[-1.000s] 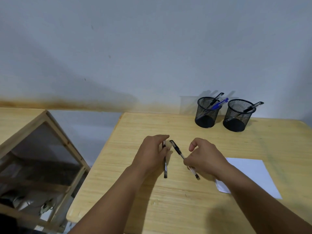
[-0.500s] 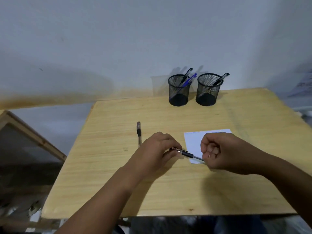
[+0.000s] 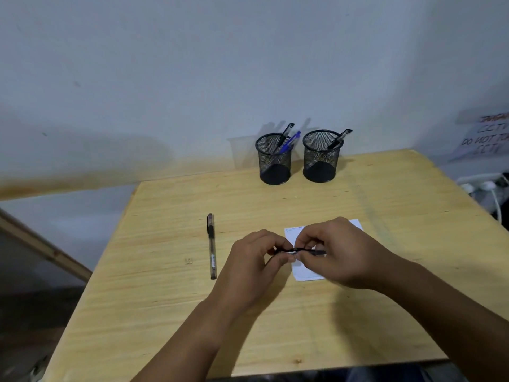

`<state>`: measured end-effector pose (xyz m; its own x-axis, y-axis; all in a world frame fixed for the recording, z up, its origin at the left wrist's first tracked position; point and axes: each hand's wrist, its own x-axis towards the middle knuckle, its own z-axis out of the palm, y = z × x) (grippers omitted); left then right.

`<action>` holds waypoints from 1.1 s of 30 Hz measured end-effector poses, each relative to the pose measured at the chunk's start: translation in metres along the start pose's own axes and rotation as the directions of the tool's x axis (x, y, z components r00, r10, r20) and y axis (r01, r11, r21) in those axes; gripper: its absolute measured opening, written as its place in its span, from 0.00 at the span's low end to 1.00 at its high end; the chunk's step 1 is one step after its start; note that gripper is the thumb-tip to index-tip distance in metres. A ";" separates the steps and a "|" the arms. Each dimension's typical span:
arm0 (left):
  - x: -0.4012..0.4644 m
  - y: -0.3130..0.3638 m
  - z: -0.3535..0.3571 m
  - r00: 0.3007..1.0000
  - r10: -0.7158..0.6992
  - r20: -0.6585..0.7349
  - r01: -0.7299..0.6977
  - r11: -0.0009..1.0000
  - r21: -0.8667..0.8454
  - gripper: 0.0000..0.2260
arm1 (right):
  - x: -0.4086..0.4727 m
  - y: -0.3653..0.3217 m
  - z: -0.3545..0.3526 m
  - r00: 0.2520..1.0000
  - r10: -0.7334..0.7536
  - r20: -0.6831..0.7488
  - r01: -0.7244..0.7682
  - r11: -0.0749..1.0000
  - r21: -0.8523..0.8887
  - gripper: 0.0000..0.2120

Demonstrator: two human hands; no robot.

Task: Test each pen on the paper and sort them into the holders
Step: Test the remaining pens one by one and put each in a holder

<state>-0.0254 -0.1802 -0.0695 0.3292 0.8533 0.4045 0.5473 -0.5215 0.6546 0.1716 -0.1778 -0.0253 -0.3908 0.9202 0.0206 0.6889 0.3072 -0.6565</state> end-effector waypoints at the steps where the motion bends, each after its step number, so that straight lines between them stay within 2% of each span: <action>1: 0.000 0.000 0.000 1.000 -0.001 -0.007 0.001 1.000 -0.004 0.04 | 0.000 0.000 0.000 1.000 0.004 -0.002 -0.004 1.000 0.023 0.05; 7: 0.000 0.000 0.000 1.000 0.014 -0.009 -0.015 0.999 -0.033 0.04 | -0.006 0.006 0.006 1.000 0.025 0.004 -0.026 0.977 0.212 0.05; 13: 0.002 -0.002 -0.001 1.000 0.014 0.004 -0.014 1.000 -0.022 0.03 | -0.010 0.014 0.016 0.998 0.053 -0.047 -0.045 0.989 0.144 0.07; 16: 0.004 -0.002 -0.004 1.000 0.007 -0.007 -0.007 1.000 0.015 0.03 | -0.010 0.015 0.015 0.995 0.084 -0.047 -0.074 0.980 0.186 0.07; 19: 0.005 -0.010 -0.008 0.994 -0.082 -0.079 0.087 0.994 0.060 0.04 | -0.011 0.022 0.012 0.969 0.218 -0.113 -0.181 0.946 0.269 0.06; 22: 0.006 -0.020 -0.011 0.959 -0.248 -0.141 0.263 0.960 0.101 0.05 | -0.014 0.026 0.011 0.927 0.358 -0.111 -0.265 0.836 0.480 0.12; 26: 0.012 -0.029 -0.007 0.893 -0.408 -0.188 0.438 0.885 0.158 0.06 | -0.019 0.027 0.013 0.894 0.437 -0.098 -0.301 0.749 0.590 0.11; 29: 0.015 -0.031 -0.005 0.873 -0.452 -0.182 0.481 0.858 0.179 0.06 | -0.023 0.030 0.018 0.878 0.466 -0.107 -0.305 0.718 0.625 0.13; 33: 0.018 -0.034 -0.001 0.881 -0.436 -0.182 0.469 0.854 0.224 0.06 | -0.029 0.028 0.019 0.885 0.452 -0.114 -0.275 0.703 0.656 0.13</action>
<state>-0.0388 -0.1473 -0.0838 -0.0885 0.9784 0.1867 0.7944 -0.0437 0.6058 0.1906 -0.2005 -0.0592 0.0354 0.9806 -0.1926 0.1907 -0.1958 -0.9619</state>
